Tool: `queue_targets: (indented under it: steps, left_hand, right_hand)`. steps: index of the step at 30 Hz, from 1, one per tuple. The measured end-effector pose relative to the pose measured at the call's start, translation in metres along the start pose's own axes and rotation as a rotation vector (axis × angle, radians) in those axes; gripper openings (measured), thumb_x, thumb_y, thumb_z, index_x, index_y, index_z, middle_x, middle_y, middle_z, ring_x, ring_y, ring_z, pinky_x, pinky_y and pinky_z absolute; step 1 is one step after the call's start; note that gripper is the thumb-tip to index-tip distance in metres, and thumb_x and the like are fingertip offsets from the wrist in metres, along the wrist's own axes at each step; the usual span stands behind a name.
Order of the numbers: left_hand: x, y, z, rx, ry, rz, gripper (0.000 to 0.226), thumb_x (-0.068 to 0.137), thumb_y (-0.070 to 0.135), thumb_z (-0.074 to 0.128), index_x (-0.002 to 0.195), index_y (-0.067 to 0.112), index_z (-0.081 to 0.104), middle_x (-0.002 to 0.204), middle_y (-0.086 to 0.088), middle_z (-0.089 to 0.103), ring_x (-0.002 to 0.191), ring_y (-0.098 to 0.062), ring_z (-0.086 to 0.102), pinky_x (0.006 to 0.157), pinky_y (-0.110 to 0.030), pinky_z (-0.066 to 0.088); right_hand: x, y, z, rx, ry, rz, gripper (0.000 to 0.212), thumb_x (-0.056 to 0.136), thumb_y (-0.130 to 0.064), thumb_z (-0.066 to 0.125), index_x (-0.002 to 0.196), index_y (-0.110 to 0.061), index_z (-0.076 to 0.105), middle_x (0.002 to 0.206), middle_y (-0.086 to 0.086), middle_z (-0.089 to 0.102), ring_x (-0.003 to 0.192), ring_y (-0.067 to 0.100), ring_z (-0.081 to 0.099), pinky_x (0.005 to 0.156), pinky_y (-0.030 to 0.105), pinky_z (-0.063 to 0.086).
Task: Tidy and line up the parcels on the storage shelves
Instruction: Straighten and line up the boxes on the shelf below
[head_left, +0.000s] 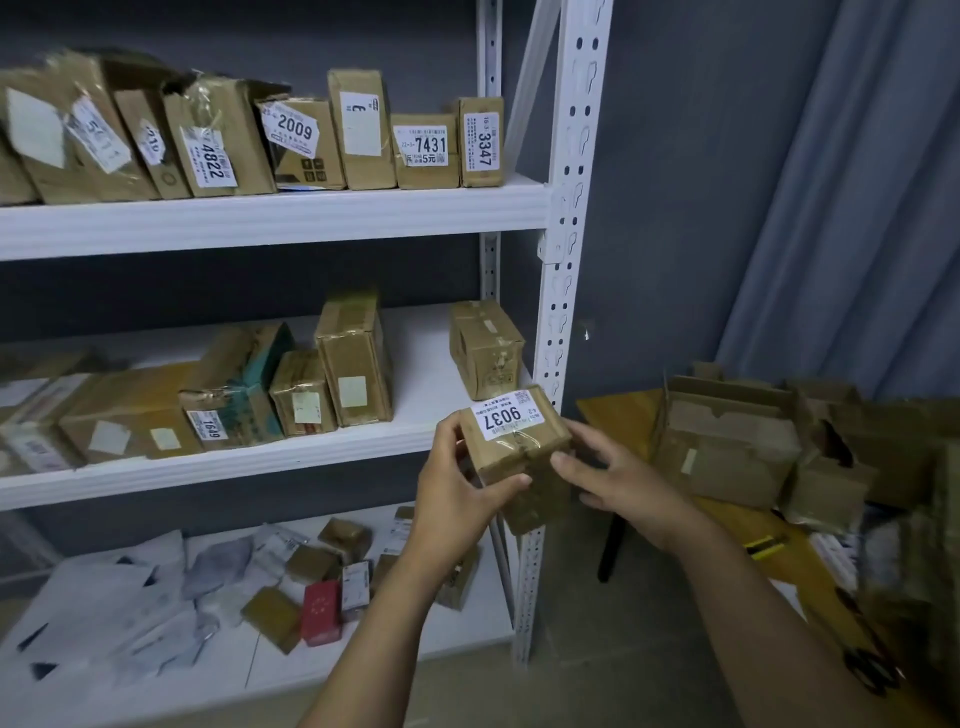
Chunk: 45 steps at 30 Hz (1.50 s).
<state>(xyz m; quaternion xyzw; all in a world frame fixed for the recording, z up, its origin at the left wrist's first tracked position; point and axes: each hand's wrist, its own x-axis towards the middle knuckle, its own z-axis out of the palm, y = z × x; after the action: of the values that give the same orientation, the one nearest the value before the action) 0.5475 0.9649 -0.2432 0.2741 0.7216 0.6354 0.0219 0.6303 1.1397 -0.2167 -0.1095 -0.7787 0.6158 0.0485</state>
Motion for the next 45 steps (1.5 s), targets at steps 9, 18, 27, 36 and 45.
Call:
queue_targets:
  steps: [9,18,27,36,45]
  left_hand:
    - [-0.012,-0.005,0.006,0.135,-0.038,0.164,0.081,0.061,0.027,0.09,0.127,0.029,0.042,0.124,0.014,0.054,0.119,-0.005,0.053,0.098,-0.027,0.048]
    - [-0.001,-0.018,-0.023,0.55,-0.136,0.212,0.111,0.06,0.043,0.087,0.149,0.03,0.022,0.154,0.01,0.023,0.142,-0.001,0.018,0.115,-0.015,0.016]
    - [0.066,-0.056,-0.079,0.92,0.029,0.133,0.072,0.085,0.037,0.07,0.147,0.021,0.037,0.156,-0.007,0.025,0.145,-0.025,0.019,0.118,-0.042,0.024]
    - [0.17,-0.075,-0.146,0.912,0.286,0.068,0.062,0.088,0.046,0.062,0.143,0.029,0.042,0.154,-0.013,0.025,0.143,-0.034,0.019,0.115,-0.048,0.026]
    - [0.21,-0.103,-0.178,0.773,0.07,0.156,0.06,0.086,0.018,0.069,0.141,0.025,0.045,0.154,-0.004,0.025,0.135,-0.024,0.039,0.107,-0.032,0.038]
  right_hand:
    - [0.015,-0.038,0.024,0.342,-0.002,0.222,0.048,0.089,-0.059,0.049,0.111,-0.019,0.064,0.1,0.006,0.075,0.095,0.022,0.071,0.087,0.046,0.057]
    - [0.036,-0.031,0.038,0.231,0.102,0.104,0.026,0.092,-0.028,0.056,0.112,-0.016,0.067,0.091,0.008,0.073,0.079,0.02,0.068,0.079,0.041,0.056]
    - [0.107,-0.02,0.067,-0.408,0.203,-0.106,0.062,0.082,-0.035,0.067,0.14,-0.027,0.048,0.127,0.001,0.058,0.1,0.016,0.062,0.083,0.035,0.055]
    - [0.201,-0.005,0.102,-0.626,0.018,-0.09,0.071,0.081,-0.049,0.071,0.143,-0.024,0.045,0.16,0.007,0.014,0.144,0.021,0.024,0.114,0.03,0.028]
    - [0.266,0.003,0.126,-0.637,-0.117,-0.109,0.072,0.079,-0.036,0.077,0.142,-0.022,0.045,0.161,-0.002,0.015,0.143,0.015,0.025,0.108,0.02,0.023]
